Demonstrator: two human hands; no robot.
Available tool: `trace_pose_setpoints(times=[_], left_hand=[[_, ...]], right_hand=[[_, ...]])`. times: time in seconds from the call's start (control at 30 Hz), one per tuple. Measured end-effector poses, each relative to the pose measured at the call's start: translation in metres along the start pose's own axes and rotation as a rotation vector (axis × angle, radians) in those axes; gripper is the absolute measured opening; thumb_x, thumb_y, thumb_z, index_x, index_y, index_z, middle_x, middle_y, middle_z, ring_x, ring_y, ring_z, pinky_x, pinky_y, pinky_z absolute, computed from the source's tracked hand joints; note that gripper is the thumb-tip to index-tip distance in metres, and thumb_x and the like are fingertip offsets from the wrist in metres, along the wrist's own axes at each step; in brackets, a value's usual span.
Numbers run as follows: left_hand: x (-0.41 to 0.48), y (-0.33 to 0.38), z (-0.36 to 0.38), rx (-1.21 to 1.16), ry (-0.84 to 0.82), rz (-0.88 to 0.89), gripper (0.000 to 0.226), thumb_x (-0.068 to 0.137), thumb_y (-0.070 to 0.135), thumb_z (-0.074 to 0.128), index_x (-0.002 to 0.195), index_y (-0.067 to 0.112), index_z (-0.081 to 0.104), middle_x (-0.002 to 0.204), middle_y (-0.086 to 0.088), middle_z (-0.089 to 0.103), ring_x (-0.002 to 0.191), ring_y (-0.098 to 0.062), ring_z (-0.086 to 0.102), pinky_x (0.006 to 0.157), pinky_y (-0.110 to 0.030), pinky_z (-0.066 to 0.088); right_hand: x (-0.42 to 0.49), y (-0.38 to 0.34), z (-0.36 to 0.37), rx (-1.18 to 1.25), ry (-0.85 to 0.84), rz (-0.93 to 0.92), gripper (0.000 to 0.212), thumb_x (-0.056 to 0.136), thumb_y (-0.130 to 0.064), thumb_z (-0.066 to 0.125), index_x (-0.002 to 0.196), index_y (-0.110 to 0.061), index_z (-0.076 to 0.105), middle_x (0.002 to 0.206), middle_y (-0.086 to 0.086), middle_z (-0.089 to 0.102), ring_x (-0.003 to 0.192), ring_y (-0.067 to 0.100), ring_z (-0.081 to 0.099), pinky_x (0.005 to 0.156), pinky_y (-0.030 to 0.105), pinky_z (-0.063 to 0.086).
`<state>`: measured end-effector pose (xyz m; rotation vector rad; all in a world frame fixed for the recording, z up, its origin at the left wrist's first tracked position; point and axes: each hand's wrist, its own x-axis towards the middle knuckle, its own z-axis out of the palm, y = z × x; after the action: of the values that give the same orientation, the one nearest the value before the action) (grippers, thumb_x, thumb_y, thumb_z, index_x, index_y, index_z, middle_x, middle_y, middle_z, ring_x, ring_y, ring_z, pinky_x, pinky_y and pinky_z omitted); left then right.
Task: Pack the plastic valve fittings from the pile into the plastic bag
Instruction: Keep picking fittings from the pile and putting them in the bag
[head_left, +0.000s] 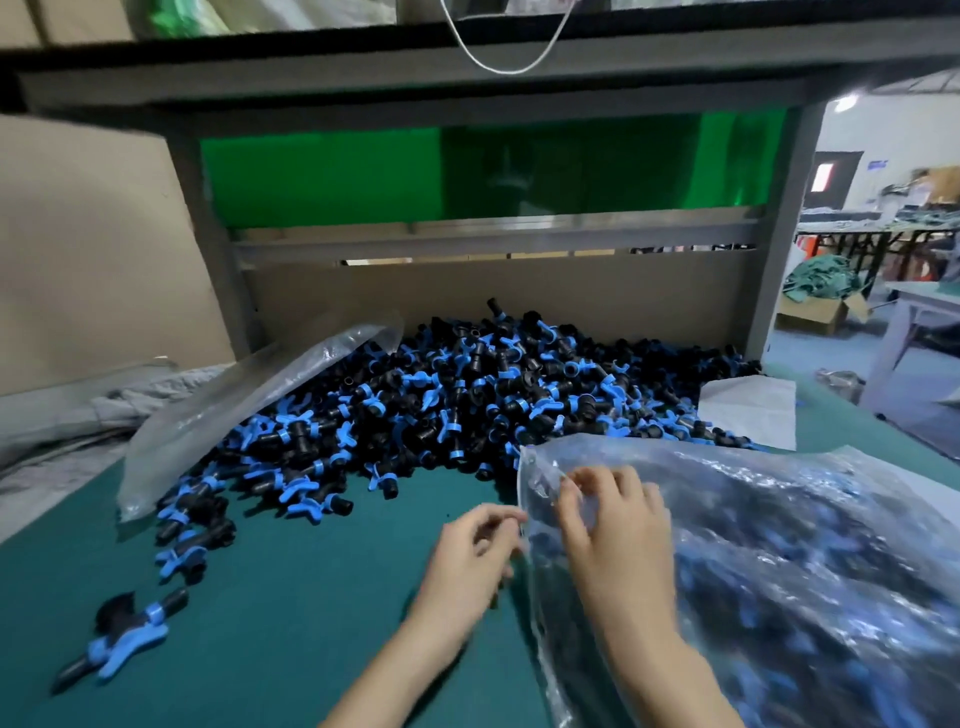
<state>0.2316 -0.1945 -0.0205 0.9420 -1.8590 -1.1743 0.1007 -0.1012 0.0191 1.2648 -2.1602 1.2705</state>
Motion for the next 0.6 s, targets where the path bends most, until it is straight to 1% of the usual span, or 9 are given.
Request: trace_pose_setpoints(times=[0.07, 0.1, 0.13, 0.23, 0.33, 0.43, 0.5, 0.53, 0.6], left_hand=[[0.002, -0.02, -0.027, 0.334, 0.144, 0.051, 0.016, 0.096, 0.029, 0.057, 0.091, 0.041, 0.067, 0.077, 0.014, 0.067, 0.078, -0.004, 0.063, 0.07, -0.027, 0.05], [0.006, -0.035, -0.042, 0.472, 0.236, 0.053, 0.011, 0.096, 0.031, 0.057, 0.097, 0.04, 0.064, 0.08, 0.018, 0.063, 0.089, -0.006, 0.061, 0.079, -0.029, 0.049], [0.007, -0.047, -0.056, 0.583, 0.266, 0.02, 0.01, 0.096, 0.034, 0.056, 0.105, 0.034, 0.062, 0.085, 0.02, 0.06, 0.098, -0.011, 0.058, 0.087, -0.032, 0.046], [0.024, -0.052, -0.061, 0.749, 0.337, -0.094, 0.032, 0.097, 0.047, 0.052, 0.12, 0.026, 0.052, 0.102, 0.013, 0.063, 0.11, -0.016, 0.053, 0.096, -0.035, 0.038], [0.048, -0.045, -0.051, 0.881, 0.428, -0.2, 0.047, 0.096, 0.055, 0.049, 0.125, 0.018, 0.05, 0.119, 0.0, 0.062, 0.109, -0.02, 0.059, 0.092, -0.036, 0.04], [0.068, -0.043, -0.05, 0.995, 0.427, -0.286, 0.052, 0.097, 0.056, 0.043, 0.125, 0.013, 0.05, 0.124, -0.007, 0.056, 0.094, -0.023, 0.064, 0.087, -0.038, 0.044], [0.077, -0.042, -0.052, 1.039, 0.42, -0.323, 0.047, 0.1, 0.053, 0.04, 0.122, 0.012, 0.052, 0.12, -0.008, 0.055, 0.076, -0.023, 0.062, 0.07, -0.035, 0.047], [0.08, -0.043, -0.053, 1.051, 0.425, -0.336, 0.044, 0.101, 0.05, 0.039, 0.12, 0.013, 0.054, 0.116, -0.008, 0.055, 0.068, -0.022, 0.058, 0.06, -0.032, 0.043], [0.083, -0.043, -0.055, 1.014, 0.449, -0.33, 0.037, 0.102, 0.043, 0.039, 0.116, 0.012, 0.054, 0.111, -0.008, 0.056, 0.063, -0.023, 0.053, 0.053, -0.031, 0.037]], right_hand=[[-0.016, 0.008, 0.012, -0.171, 0.07, -0.025, 0.012, 0.087, -0.019, 0.07, 0.098, -0.016, 0.068, 0.097, 0.008, 0.06, 0.088, 0.031, 0.053, 0.073, 0.042, 0.045], [-0.018, 0.012, 0.018, -0.205, 0.068, -0.037, 0.021, 0.084, -0.018, 0.073, 0.104, -0.015, 0.069, 0.102, 0.01, 0.06, 0.094, 0.033, 0.055, 0.077, 0.044, 0.045], [-0.02, 0.016, 0.023, -0.218, 0.045, -0.041, 0.029, 0.081, -0.018, 0.075, 0.109, -0.015, 0.068, 0.106, 0.011, 0.06, 0.099, 0.034, 0.056, 0.081, 0.045, 0.046], [-0.019, 0.022, 0.027, -0.218, 0.002, -0.02, 0.036, 0.079, -0.018, 0.076, 0.114, -0.016, 0.067, 0.11, 0.011, 0.059, 0.104, 0.033, 0.057, 0.087, 0.047, 0.046], [-0.021, 0.026, 0.027, -0.183, 0.004, 0.007, 0.033, 0.08, -0.015, 0.074, 0.112, -0.017, 0.067, 0.109, 0.009, 0.057, 0.103, 0.031, 0.055, 0.086, 0.047, 0.044], [-0.02, 0.028, 0.029, -0.167, 0.015, 0.026, 0.032, 0.08, -0.016, 0.072, 0.112, -0.02, 0.066, 0.109, 0.006, 0.055, 0.103, 0.029, 0.054, 0.087, 0.046, 0.043], [-0.02, 0.03, 0.03, -0.174, 0.017, 0.029, 0.031, 0.081, -0.017, 0.071, 0.112, -0.02, 0.065, 0.109, 0.005, 0.055, 0.104, 0.029, 0.053, 0.088, 0.046, 0.042], [-0.02, 0.03, 0.031, -0.177, 0.02, 0.026, 0.031, 0.081, -0.017, 0.071, 0.112, -0.02, 0.065, 0.109, 0.005, 0.055, 0.104, 0.029, 0.053, 0.088, 0.046, 0.042], [-0.02, 0.03, 0.031, -0.176, 0.029, 0.025, 0.032, 0.08, -0.016, 0.072, 0.111, -0.019, 0.066, 0.109, 0.006, 0.055, 0.102, 0.029, 0.053, 0.087, 0.046, 0.042]])
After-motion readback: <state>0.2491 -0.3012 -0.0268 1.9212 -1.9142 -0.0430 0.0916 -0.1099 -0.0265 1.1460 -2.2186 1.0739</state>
